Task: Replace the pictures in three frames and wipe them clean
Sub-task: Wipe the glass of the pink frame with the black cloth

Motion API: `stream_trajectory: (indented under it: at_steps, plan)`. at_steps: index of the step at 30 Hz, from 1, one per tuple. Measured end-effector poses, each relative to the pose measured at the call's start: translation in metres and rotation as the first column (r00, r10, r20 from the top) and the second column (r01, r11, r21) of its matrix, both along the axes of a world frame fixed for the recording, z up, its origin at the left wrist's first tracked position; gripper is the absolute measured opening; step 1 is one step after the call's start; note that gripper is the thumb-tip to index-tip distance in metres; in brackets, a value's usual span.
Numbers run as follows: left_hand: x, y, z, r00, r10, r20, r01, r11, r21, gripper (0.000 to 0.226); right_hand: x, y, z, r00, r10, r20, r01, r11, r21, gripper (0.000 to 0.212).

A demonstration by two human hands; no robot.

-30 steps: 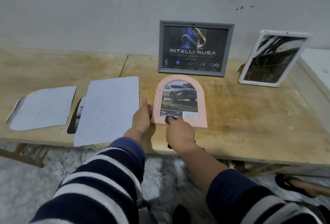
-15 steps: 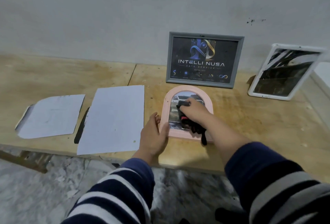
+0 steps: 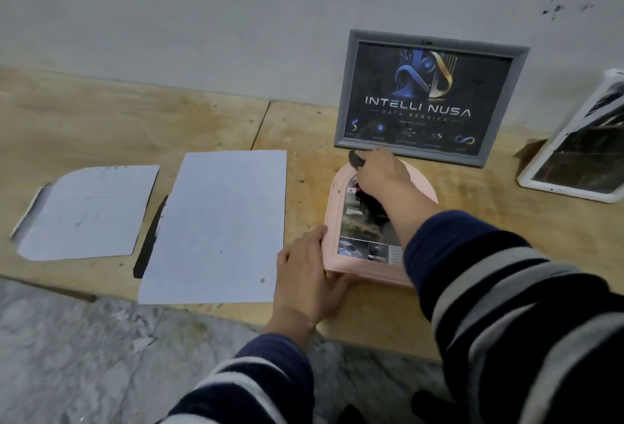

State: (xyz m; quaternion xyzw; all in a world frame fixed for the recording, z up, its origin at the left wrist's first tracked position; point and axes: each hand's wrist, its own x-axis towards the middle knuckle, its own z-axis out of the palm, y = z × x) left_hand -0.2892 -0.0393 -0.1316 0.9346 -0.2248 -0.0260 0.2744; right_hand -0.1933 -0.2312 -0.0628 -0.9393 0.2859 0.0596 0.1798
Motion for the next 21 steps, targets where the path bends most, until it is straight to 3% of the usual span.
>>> stream_trajectory:
  at_steps: [10,16,21]
  plan:
    - [-0.002,-0.002,0.002,0.998,0.036,-0.049,-0.041,0.992,-0.116,0.085,-0.026,0.031,-0.010,0.972,0.233,-0.033,-0.233,0.972,-0.004,0.044]
    - [-0.004,-0.002,0.003,0.995,0.079,0.067,-0.077,0.996,-0.043,0.094,-0.058,0.036,-0.006,0.947,0.311,-0.076,-0.314,0.949,-0.036,0.043]
    - [-0.006,-0.001,0.002,0.994,0.076,0.081,-0.068,0.993,-0.094,0.097,-0.076,0.045,-0.010,0.931,0.353,-0.092,-0.356,0.934,-0.018,0.050]
